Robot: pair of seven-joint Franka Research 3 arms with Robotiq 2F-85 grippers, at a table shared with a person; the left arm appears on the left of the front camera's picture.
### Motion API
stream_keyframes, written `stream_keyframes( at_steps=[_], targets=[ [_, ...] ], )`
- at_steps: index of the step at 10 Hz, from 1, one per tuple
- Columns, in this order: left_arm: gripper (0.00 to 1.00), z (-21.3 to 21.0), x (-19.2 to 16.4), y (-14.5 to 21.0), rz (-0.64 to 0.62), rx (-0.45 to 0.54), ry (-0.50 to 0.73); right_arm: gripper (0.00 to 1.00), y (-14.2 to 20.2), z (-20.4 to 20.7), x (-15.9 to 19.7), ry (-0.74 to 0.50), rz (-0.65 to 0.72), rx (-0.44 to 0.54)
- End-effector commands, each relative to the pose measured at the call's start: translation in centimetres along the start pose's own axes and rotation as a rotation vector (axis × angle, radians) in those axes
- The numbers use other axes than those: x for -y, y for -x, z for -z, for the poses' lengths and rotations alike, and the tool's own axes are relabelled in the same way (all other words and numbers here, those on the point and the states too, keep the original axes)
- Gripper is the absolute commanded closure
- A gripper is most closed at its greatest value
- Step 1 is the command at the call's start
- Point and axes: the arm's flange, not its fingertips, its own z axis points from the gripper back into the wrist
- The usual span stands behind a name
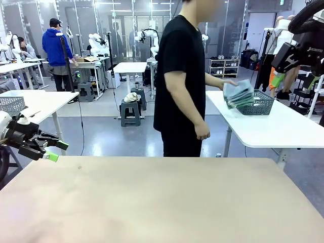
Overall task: Fold the towels and place them in the basket.
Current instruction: Stack the folded Towel with hook on the right side of the table.
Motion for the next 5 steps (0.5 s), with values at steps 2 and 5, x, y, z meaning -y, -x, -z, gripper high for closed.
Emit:
stream_keyframes(
  at_steps=[2,5],
  targets=[
    [0.00,-0.07,0.27,-0.11,0.003,-0.003,-0.004,0.00,-0.20,-0.11,0.05,0.002,0.002,0.001],
    [0.00,-0.07,0.27,-0.11,0.003,-0.003,-0.004,0.00,-0.20,-0.11,0.05,0.002,0.002,0.001]
  ],
)
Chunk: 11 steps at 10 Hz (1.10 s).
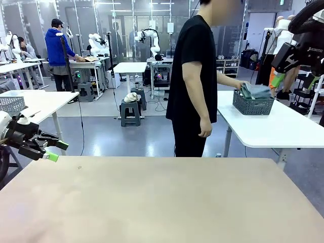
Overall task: Fold the towels and place them in the basket.
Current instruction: Stack the folded Towel with hook on the right side of the table.
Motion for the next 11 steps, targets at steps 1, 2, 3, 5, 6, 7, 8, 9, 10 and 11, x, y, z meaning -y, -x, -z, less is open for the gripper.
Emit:
stream_keyframes(
  at_steps=[1,2,3,5,6,7,8,9,10,11],
  targets=[
    [0.00,-0.07,0.27,-0.11,0.003,-0.003,-0.004,0.00,-0.20,-0.11,0.05,0.002,0.002,0.001],
    [0.00,-0.07,0.27,-0.11,0.003,-0.003,-0.004,0.00,-0.20,-0.11,0.05,0.002,0.002,0.001],
    [0.00,-0.07,0.27,-0.11,0.003,-0.003,-0.004,0.00,-0.20,-0.11,0.05,0.002,0.002,0.001],
    [0.00,-0.07,0.27,-0.11,0.003,-0.003,-0.004,0.00,-0.20,-0.11,0.05,0.002,0.002,0.001],
    [0.00,-0.07,0.27,-0.11,0.003,-0.003,-0.004,0.00,-0.20,-0.11,0.05,0.002,0.002,0.001],
    [0.00,-0.07,0.27,-0.11,0.003,-0.003,-0.004,0.00,-0.20,-0.11,0.05,0.002,0.002,0.001],
    [0.00,-0.07,0.27,-0.11,0.003,-0.003,-0.004,0.00,-0.20,-0.11,0.05,0.002,0.002,0.001],
    [0.00,-0.07,0.27,-0.11,0.003,-0.003,-0.004,0.00,-0.20,-0.11,0.05,0.002,0.002,0.001],
    [0.00,-0.07,0.27,-0.11,0.003,-0.003,-0.004,0.00,-0.20,-0.11,0.05,0.002,0.002,0.001],
    [0.00,-0.07,0.27,-0.11,0.003,-0.003,-0.004,0.00,-0.20,-0.11,0.05,0.002,0.002,0.001]
  ],
)
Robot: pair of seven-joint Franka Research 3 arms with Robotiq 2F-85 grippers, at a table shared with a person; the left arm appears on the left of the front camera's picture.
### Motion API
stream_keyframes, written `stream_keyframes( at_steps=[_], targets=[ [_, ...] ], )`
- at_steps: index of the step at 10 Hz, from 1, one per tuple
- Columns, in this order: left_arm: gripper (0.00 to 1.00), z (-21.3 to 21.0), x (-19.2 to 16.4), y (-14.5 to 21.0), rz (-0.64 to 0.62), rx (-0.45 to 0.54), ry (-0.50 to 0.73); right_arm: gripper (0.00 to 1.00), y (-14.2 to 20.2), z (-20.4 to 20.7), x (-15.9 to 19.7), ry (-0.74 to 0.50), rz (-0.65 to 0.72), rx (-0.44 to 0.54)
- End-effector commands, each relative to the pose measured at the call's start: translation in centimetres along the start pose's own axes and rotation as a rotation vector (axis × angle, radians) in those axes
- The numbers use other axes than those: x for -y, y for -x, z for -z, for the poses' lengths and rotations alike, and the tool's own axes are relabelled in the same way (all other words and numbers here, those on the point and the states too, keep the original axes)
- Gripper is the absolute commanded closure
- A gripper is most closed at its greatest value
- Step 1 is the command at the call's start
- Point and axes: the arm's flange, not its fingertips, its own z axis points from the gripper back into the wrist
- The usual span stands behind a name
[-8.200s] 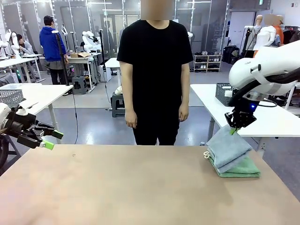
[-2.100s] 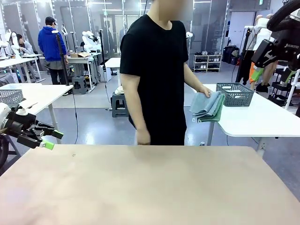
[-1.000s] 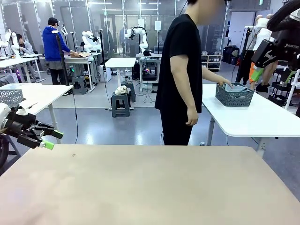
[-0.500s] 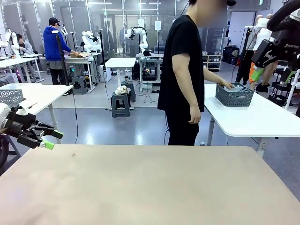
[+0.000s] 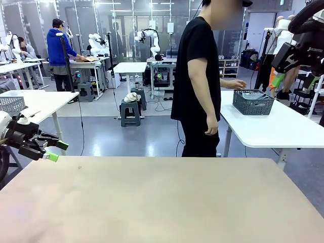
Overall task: Fold the towels and place them in the basket.
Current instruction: Stack the folded Towel with hook on the right side of the table.
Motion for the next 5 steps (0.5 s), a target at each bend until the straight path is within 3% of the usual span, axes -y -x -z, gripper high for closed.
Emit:
stream_keyframes(
  at_steps=[1,5],
  targets=[
    [0.00,-0.07,0.27,-0.11,0.003,-0.003,-0.004,0.00,-0.20,-0.11,0.05,0.002,0.002,0.001],
    [0.00,-0.07,0.27,-0.11,0.003,-0.003,-0.004,0.00,-0.20,-0.11,0.05,0.002,0.002,0.001]
  ],
)
